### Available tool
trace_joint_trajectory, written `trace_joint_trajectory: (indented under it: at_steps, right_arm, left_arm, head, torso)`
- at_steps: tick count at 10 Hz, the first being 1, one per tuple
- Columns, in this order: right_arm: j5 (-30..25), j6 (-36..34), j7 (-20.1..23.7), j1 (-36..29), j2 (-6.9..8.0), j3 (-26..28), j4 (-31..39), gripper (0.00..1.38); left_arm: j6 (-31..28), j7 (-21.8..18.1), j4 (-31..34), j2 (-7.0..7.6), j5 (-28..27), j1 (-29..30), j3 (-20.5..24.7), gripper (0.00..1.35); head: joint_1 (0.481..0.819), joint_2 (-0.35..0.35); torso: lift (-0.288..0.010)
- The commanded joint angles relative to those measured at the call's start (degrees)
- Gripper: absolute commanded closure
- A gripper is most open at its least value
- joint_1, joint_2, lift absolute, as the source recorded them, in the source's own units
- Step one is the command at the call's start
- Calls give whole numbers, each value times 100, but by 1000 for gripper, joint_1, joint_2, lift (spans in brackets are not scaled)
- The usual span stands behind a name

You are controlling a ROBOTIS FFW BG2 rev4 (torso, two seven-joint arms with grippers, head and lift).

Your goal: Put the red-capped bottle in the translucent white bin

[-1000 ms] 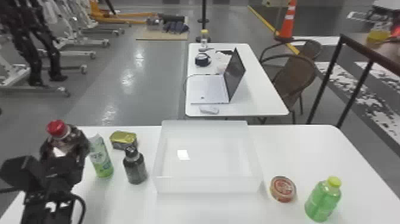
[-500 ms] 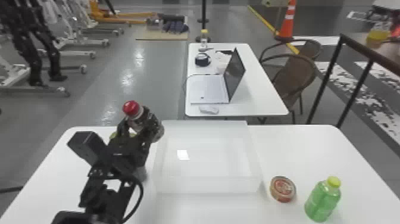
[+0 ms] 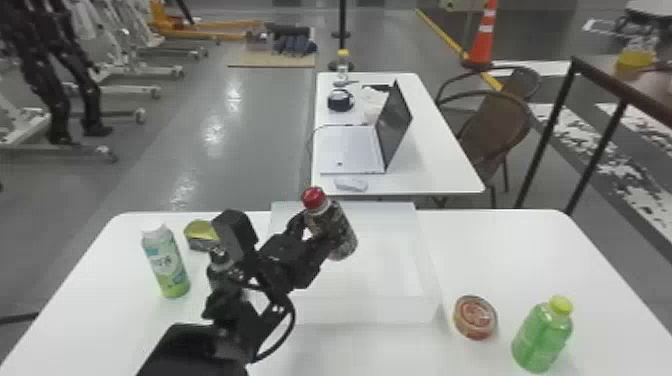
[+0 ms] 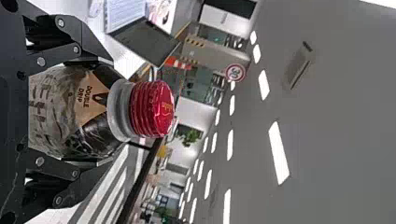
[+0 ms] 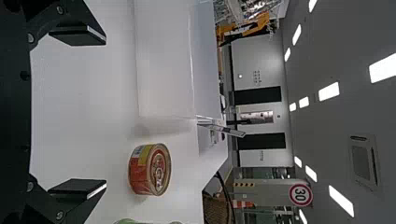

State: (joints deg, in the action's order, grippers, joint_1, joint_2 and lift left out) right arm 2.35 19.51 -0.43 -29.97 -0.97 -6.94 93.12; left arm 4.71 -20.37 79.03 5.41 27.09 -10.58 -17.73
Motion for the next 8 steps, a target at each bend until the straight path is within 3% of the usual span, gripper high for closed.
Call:
trace_joint_trajectory:
  at_steps: [1,3,5,6,8]
  right_arm:
    - [2,0,-1,0,0,0,-13,205]
    - [11,0,-1,0,0,0,-13,205]
    - [11,0,-1,0,0,0,-13,205]
    - [11,0,-1,0,0,0,-13,205]
    - [11,0,-1,-9,0,0,-13,205]
  left_arm:
    - [-49,-99,-625,-111,-143,-234,-37,955]
    - [109,-125,-986,-128,-433,-313,42,904]
    - [276,-99,-995,-199,-732,-313,262,300]
    - [390,-55,-995,-208,-758,-296,306,121]
    - [628,-46,-986,-208,-776,-243,332,122]
  head:
    - [549,0]
    - [549,0]
    - [549,0]
    - [549,0]
    - [549,0]
  torso:
    - [-100]
    - [-100]
    - [-100]
    - [-100]
    - [-100]
